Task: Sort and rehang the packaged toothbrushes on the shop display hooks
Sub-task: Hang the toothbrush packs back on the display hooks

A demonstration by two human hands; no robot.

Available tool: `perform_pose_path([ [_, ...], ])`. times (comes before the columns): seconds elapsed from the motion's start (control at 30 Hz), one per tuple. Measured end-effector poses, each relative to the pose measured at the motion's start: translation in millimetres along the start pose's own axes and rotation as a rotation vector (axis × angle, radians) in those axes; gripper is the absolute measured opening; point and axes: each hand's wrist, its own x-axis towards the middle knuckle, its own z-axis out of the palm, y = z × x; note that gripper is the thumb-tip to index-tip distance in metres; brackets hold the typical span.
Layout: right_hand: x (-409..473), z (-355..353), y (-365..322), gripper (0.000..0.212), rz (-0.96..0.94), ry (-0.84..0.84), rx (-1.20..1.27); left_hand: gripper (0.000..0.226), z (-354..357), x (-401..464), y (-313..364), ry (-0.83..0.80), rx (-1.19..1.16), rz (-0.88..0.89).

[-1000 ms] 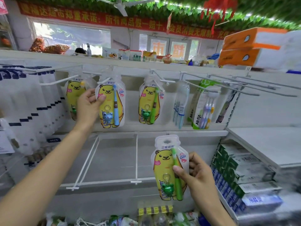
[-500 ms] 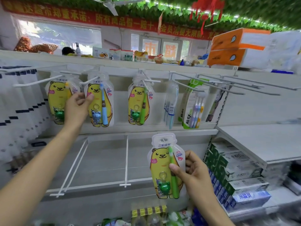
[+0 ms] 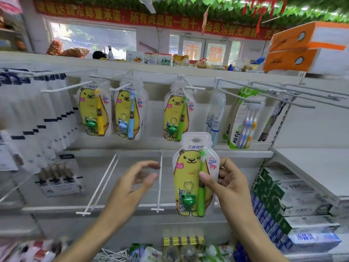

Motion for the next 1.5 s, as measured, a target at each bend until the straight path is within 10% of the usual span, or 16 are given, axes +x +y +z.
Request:
perform_pose_path([
  [1.5,65.6,19.4,-26.8,0.012,-0.166,-0.049,0.087,0.021,32.1,27.6,30.2,0.052,-0.182,-0.034],
])
